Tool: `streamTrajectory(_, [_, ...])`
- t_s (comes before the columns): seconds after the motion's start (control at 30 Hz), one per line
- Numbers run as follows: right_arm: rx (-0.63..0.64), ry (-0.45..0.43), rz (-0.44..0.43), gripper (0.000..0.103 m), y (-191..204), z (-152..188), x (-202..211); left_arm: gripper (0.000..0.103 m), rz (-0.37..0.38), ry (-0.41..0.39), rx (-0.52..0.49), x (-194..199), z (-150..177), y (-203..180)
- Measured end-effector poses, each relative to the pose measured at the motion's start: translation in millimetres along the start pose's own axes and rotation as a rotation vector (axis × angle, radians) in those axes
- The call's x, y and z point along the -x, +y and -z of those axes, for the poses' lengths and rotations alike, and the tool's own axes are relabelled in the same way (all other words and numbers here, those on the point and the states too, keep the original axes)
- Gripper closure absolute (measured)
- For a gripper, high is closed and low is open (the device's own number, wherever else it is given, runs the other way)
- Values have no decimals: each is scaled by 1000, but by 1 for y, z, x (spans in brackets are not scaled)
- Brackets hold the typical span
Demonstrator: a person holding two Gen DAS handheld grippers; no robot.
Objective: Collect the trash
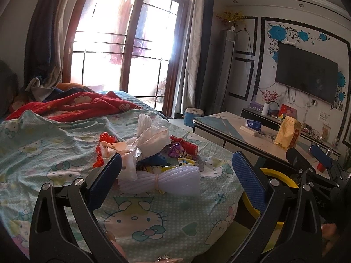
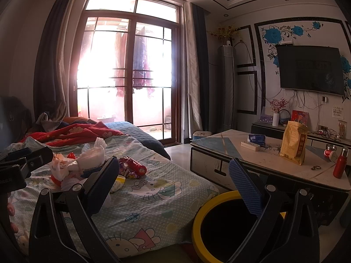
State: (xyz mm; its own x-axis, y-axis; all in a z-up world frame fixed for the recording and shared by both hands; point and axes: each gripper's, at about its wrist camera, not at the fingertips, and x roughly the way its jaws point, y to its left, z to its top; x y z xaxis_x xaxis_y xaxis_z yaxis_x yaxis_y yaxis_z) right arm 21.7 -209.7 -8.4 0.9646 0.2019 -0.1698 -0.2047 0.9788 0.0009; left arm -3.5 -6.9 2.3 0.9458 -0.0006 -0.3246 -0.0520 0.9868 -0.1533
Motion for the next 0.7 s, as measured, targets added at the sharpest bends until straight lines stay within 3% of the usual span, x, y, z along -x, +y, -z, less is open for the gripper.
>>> streamTrajectory(0.43, [0, 2, -1, 6, 1, 0, -1, 11, -23, 10, 5, -4, -1, 3])
streamTrajectory(0.7, [26, 29, -51, 6, 3, 11, -11, 11, -59, 8, 35, -7, -2, 18])
